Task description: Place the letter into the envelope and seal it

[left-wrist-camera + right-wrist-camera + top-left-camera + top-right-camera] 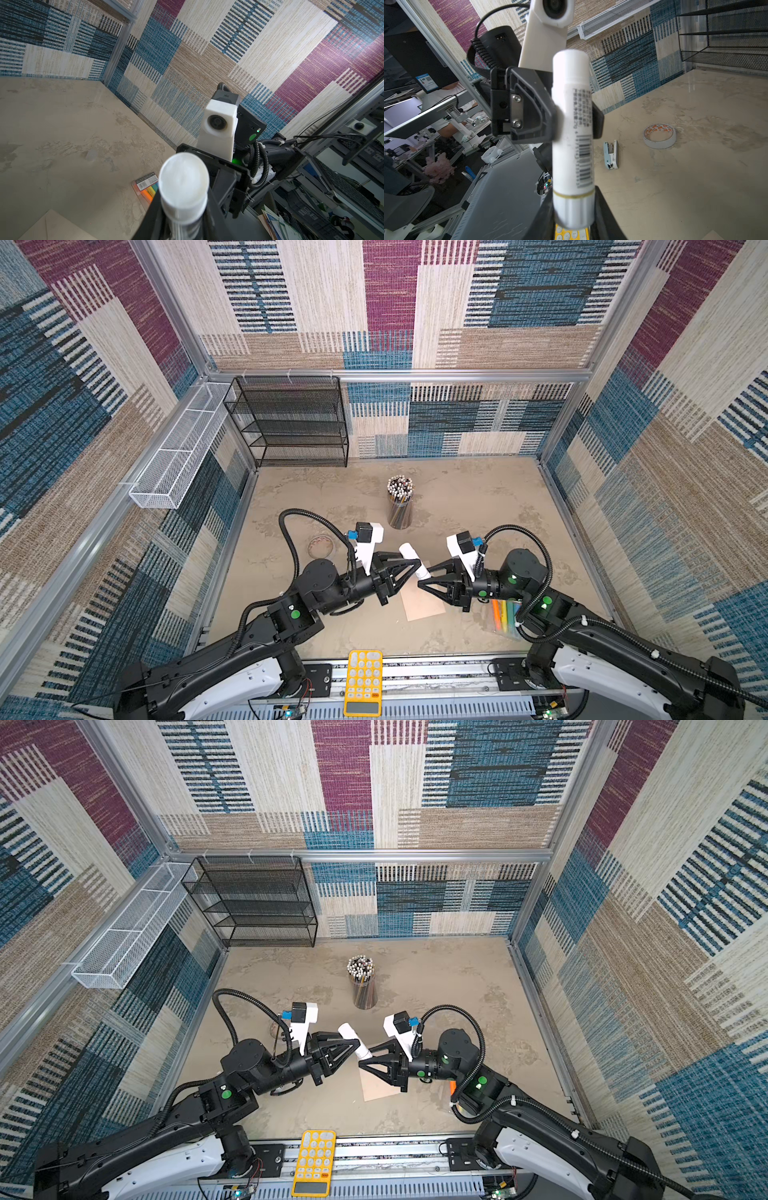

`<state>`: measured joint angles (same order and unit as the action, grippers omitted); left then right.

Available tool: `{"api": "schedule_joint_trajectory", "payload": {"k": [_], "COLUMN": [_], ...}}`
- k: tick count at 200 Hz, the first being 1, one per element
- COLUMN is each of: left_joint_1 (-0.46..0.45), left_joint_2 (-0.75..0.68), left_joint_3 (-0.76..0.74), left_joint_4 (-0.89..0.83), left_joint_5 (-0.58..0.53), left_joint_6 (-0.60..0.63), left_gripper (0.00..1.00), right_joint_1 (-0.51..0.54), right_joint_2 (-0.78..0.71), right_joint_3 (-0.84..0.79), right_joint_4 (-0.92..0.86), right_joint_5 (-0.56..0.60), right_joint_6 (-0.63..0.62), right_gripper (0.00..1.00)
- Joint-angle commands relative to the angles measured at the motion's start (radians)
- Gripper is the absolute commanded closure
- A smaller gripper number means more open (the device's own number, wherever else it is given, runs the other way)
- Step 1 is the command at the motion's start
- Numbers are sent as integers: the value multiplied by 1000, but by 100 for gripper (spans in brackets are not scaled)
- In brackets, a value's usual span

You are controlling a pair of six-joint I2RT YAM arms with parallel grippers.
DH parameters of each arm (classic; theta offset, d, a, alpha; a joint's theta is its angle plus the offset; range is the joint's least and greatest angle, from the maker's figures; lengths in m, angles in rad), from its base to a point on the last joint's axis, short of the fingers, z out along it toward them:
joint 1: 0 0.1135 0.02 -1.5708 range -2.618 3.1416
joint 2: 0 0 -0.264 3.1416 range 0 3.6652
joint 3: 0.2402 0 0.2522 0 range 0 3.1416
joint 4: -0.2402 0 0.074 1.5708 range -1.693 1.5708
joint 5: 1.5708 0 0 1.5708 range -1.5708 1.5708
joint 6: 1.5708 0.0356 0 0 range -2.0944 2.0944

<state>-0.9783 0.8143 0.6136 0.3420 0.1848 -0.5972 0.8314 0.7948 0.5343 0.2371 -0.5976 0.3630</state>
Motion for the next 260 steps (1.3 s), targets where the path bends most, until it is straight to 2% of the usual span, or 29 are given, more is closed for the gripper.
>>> {"api": "schedule_joint_trajectory", "payload": {"k": [1,87,127,202,260], "left_joint_1": [0,-21,-31,-42,-45], "left_joint_2": [2,65,70,78,95], "left_joint_3": [4,36,42,60,80], "left_joint_4": [-129,-181,-226,-302,-332], "left_joint_5": [-124,-191,-270,-404,-462], "left_joint_6": [42,54,40,-4,-29], "left_gripper": [100,100,100,100,100], "right_joint_1": [14,164,208,311,397], "right_joint_2": [-24,14,60,167,274], "right_joint_3": [21,101,156,269,354], "right_joint_4": [-5,-163,-195,-267,-334], "right_joint_5": [106,371,519,849,1041], "right_joint_6": [0,-106,-140,-156,-167], "right_gripper": [77,79,79,80,78]}}
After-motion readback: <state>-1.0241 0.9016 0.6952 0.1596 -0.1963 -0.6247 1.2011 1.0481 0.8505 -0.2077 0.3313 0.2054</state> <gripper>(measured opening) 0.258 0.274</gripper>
